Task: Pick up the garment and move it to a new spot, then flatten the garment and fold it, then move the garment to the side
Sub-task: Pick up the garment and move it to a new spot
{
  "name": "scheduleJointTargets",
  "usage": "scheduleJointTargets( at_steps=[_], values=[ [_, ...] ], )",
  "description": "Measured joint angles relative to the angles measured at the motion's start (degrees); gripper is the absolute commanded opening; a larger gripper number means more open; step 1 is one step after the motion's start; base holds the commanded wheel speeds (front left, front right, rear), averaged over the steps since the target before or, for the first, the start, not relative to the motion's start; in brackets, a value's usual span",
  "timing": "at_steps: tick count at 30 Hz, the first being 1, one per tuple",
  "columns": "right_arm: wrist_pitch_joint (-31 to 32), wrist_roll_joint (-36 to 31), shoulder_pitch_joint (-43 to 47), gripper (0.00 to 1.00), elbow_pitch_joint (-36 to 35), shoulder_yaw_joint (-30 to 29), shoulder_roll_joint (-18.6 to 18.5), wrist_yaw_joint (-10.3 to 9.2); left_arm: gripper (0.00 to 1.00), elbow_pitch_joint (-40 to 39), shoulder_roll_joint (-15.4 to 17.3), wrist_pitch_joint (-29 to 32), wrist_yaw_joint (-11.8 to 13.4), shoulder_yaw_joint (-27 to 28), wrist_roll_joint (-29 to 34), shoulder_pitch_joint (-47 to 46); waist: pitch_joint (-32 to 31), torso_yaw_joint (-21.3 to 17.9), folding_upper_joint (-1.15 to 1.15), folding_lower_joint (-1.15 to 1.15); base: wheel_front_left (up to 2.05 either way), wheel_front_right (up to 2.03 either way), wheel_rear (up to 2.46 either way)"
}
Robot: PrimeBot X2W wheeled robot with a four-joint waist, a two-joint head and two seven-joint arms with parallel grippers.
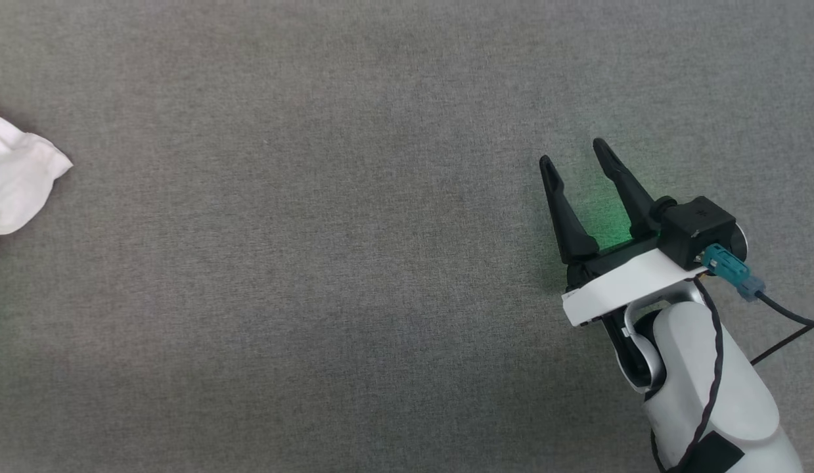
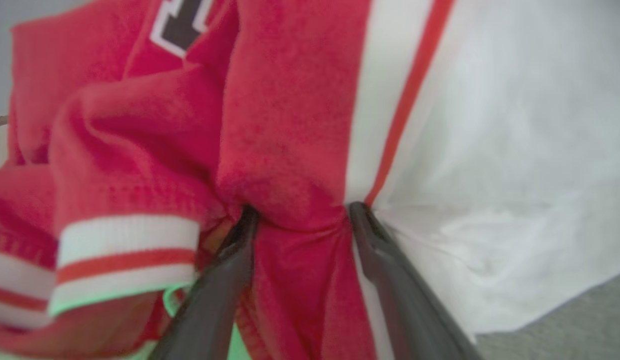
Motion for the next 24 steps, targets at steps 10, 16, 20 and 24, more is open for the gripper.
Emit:
scheduleJointTargets(
  at_steps=[10, 16, 20, 24],
  values=[
    [0.00, 0.33, 1.53, 1.00, 0.99, -0.14, 0.59, 0.00, 0.00, -4.07, -0.07, -14.86, -0.19, -5.41, 0.60, 2.03, -6.29, 0.92, -0.01, 0.00, 0.00, 0.00, 0.00],
    [0.00, 0.90, 4.03, 1.00, 1.36, -1.31, 1.47, 0.00, 0.00, -10.94, 0.31, -19.76, -0.27, -9.17, -0.73, 1.22, -11.23, 1.05, 0.00, 0.00, 0.00, 0.00, 0.00],
    [-0.01, 1.29, 5.99, 1.00, 1.32, -2.42, 2.00, 0.00, 0.00, -18.80, -0.45, -19.31, -0.27, -12.68, -2.36, 1.03, -13.83, 0.48, 0.00, 0.00, 0.00, 0.00, 0.00],
    [-0.01, 1.83, 7.11, 1.00, 0.90, -3.07, 2.83, 0.00, 0.00, -27.36, -2.23, -16.81, -0.27, -15.33, -5.12, 1.19, -14.62, -1.47, -0.01, 0.00, 0.00, 0.00, 0.00]
  ],
)
